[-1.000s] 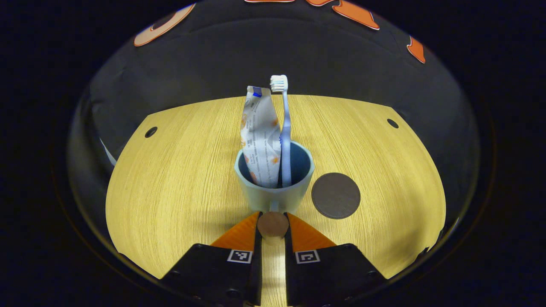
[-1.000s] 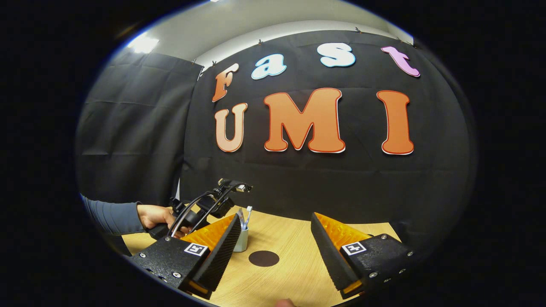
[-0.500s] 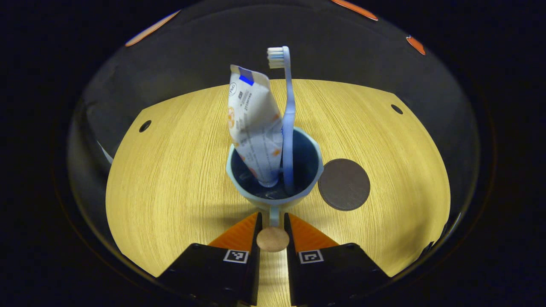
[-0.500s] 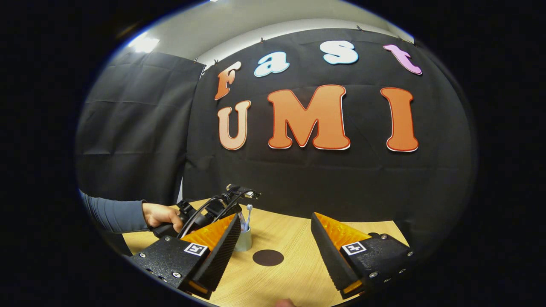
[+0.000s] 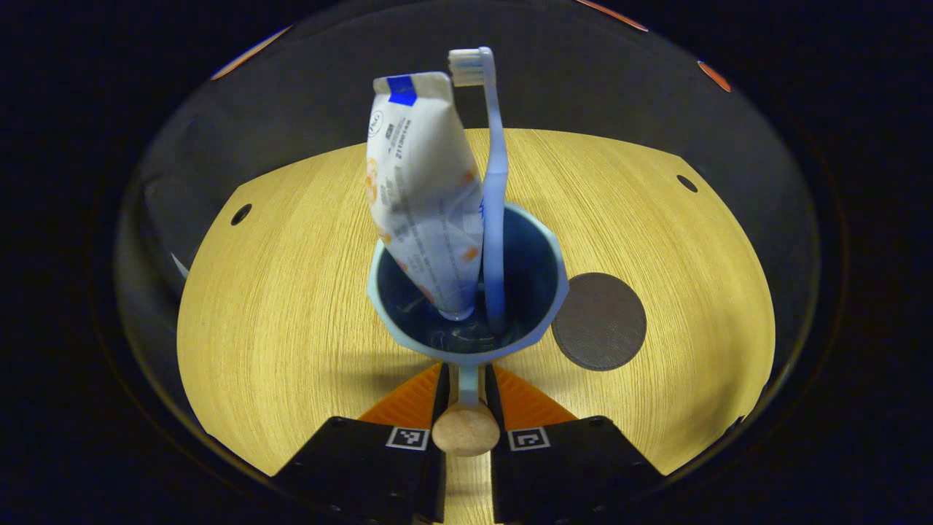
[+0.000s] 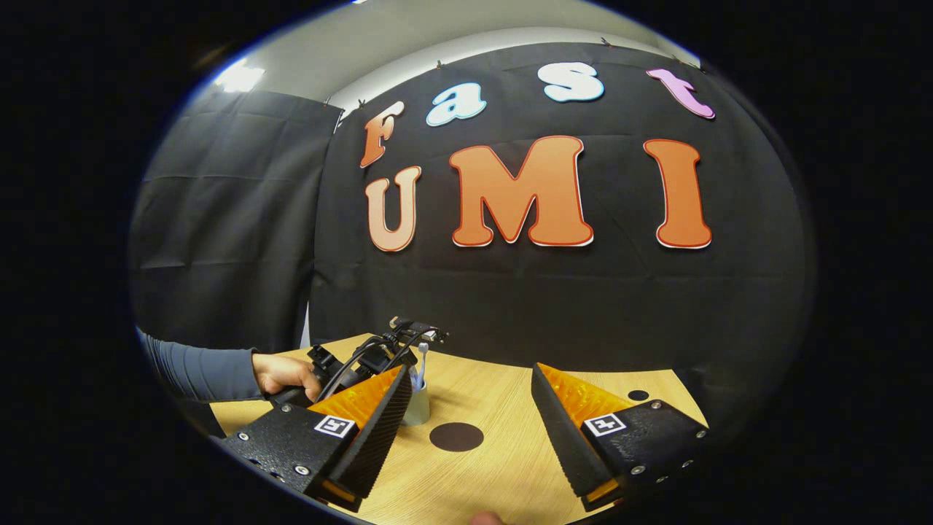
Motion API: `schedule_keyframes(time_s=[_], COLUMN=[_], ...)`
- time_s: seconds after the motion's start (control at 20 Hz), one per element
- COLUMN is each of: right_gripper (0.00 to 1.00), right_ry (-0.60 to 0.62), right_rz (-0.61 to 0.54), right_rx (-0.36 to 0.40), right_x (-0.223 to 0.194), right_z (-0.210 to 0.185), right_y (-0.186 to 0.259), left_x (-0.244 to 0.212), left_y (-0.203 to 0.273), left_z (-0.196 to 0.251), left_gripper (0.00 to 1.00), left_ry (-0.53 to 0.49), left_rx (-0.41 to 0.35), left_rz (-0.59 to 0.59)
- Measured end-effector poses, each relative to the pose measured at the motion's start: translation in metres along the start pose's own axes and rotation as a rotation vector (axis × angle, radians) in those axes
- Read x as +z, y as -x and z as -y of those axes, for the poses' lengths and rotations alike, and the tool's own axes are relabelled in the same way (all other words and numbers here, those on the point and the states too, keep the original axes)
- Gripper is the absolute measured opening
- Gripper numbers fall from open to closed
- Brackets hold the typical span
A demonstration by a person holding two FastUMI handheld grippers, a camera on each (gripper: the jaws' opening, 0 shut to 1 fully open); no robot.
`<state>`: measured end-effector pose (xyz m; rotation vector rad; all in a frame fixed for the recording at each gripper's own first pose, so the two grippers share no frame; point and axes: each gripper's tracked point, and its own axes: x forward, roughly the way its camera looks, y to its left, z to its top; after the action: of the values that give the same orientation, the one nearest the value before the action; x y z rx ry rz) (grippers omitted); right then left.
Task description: Put the toothbrush and toothpaste on the desktop into the cup, then pick up the cup and place it on the coaster on the desktop.
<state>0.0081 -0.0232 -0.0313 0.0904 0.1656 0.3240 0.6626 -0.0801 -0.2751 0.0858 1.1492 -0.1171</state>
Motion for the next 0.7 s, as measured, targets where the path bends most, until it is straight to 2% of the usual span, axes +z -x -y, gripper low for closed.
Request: schedule_keyframes(time_s=[0.3,0.7], right_gripper=[0.98,0.98], right_ry=[0.007,0.014], right_rz=[0.004,0.011], right_rx=[-0.002,-0.024], right_x=[0.001,0.004], right_z=[0.000,0.006], right_y=[0.001,0.012], left_x=[0.007,0.011], left_y=[0.016,0.018], left_z=[0.003,0.008], left_gripper=[0.24,0.25], left_ry=[0.026,-0.041], left_rx=[-0.013,-0.055], left_rz=[0.023,0.100])
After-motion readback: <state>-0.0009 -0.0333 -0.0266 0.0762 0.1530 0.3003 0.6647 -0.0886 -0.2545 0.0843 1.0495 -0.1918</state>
